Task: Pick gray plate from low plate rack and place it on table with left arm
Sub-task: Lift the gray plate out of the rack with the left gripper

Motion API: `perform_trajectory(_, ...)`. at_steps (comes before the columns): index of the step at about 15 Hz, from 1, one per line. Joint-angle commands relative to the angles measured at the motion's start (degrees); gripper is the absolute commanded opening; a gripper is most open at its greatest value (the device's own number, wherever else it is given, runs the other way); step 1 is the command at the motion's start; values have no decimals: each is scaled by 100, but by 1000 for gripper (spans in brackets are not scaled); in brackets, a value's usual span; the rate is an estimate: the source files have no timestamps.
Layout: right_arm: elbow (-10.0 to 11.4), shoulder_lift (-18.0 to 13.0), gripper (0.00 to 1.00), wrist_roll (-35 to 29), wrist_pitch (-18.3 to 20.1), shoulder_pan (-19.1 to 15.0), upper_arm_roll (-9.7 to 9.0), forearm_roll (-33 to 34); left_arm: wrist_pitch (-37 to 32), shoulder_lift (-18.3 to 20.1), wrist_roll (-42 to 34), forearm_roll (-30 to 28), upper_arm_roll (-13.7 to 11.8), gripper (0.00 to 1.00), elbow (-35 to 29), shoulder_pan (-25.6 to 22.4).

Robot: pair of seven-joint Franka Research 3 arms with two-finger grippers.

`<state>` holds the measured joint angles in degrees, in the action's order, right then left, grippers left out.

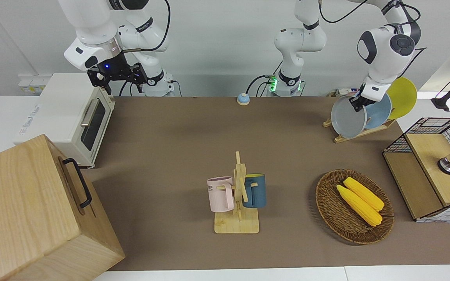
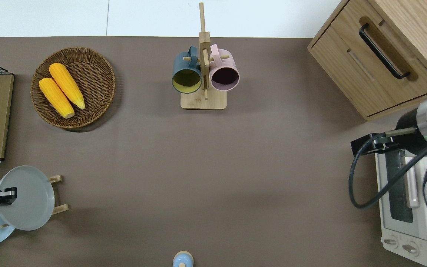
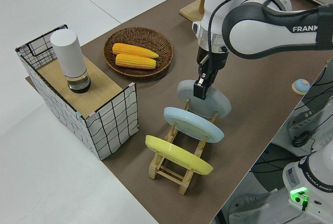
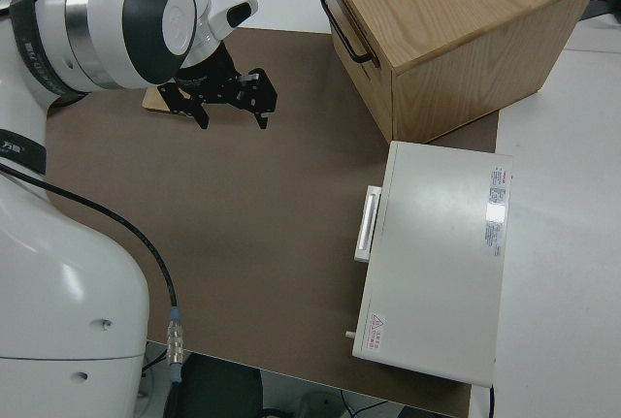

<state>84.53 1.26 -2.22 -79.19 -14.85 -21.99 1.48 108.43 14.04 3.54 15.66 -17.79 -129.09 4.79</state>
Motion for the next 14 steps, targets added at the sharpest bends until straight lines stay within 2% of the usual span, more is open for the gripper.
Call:
perform_trajectory(1, -33, -12, 983, -68, 62, -132, -113, 28, -594, 90, -73, 51, -67, 0, 454, 48)
perform_trajectory(9, -41, -12, 983, -68, 70, -132, -121, 37, -2017, 99, -293, -238, 12, 0, 1746, 84)
perform_trajectory(14, -41, -12, 983, -68, 62, -132, -121, 37, -2379, 178, -293, -485, 135, 0, 2134, 75)
